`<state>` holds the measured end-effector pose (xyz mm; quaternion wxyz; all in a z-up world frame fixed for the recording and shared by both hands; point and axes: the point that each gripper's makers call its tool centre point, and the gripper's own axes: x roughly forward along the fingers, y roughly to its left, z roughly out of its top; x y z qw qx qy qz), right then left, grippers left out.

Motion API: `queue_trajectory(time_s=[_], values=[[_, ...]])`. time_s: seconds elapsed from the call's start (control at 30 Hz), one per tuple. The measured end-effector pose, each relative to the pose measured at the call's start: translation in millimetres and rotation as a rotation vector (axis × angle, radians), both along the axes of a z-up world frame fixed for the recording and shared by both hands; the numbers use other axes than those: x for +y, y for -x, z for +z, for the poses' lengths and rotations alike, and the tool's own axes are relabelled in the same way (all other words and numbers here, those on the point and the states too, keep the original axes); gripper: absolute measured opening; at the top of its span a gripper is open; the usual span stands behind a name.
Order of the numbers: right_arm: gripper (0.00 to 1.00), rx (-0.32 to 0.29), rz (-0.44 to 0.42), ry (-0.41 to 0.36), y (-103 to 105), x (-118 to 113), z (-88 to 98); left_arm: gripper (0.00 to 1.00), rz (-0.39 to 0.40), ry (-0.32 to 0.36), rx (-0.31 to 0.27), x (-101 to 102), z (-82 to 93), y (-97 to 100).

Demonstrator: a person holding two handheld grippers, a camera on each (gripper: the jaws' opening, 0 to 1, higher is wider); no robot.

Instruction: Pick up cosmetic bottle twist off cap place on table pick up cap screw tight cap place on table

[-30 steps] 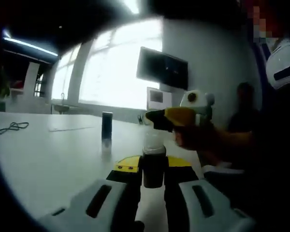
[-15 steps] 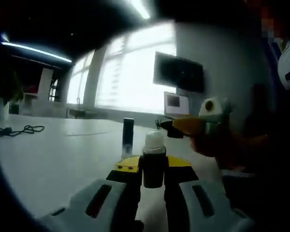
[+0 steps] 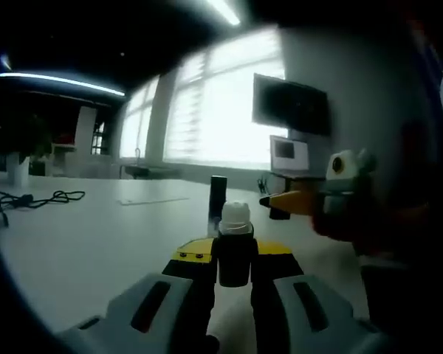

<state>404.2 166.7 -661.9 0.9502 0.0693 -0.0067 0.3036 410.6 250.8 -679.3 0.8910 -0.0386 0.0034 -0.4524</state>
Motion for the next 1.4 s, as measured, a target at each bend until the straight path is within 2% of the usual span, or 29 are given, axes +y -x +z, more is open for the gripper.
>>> queue_trajectory(time_s=[0.23,0.27,0.3,0.5,0.53,0.57,0.67,0.97,1.13,1.3,1.4], values=[[0.11,0.032,-0.033,0.02,-4,-3,-14.1,0.07,0.031,-0.027,0.006,-2,-6.9,-5.8],[0.11,0.017,-0.046,0.067,-6,-5,-17.6,0.07,0.032,-0.034,0.007,-3,-7.9,-6.4],[0.11,0.014,-0.047,0.08,-6,-4,-19.2,0.07,0.031,-0.038,0.009,-3,-9.2,-7.1],[0.11,0.027,-0.048,0.082,-10,-4,-31.1,0.07,0.051,-0.085,0.021,-2,-21.5,-13.4],[0.11,0.028,-0.05,0.1,-10,-4,-34.3,0.07,0.051,-0.085,0.026,-2,-21.7,-13.6],[0.11,0.001,-0.063,0.149,-12,-6,-35.0,0.07,0.048,-0.084,0.025,-3,-21.2,-13.1],[0.11,0.015,-0.049,0.134,-11,-1,-34.7,0.07,0.03,-0.081,0.0,-7,-17.8,-11.1],[0.11,0.038,-0.114,0.244,-17,-7,-51.6,0.07,0.038,-0.131,0.001,-9,-26.9,-15.4],[0.11,0.047,-0.129,0.255,-18,-9,-53.8,0.07,0.051,-0.127,0.009,-9,-27.0,-18.1],[0.11,0.06,-0.134,0.283,-21,-6,-59.4,0.07,0.09,-0.169,-0.021,-7,-31.4,-22.7],[0.11,0.064,-0.135,0.282,-23,-5,-59.9,0.07,0.09,-0.153,-0.01,-6,-30.2,-23.4]])
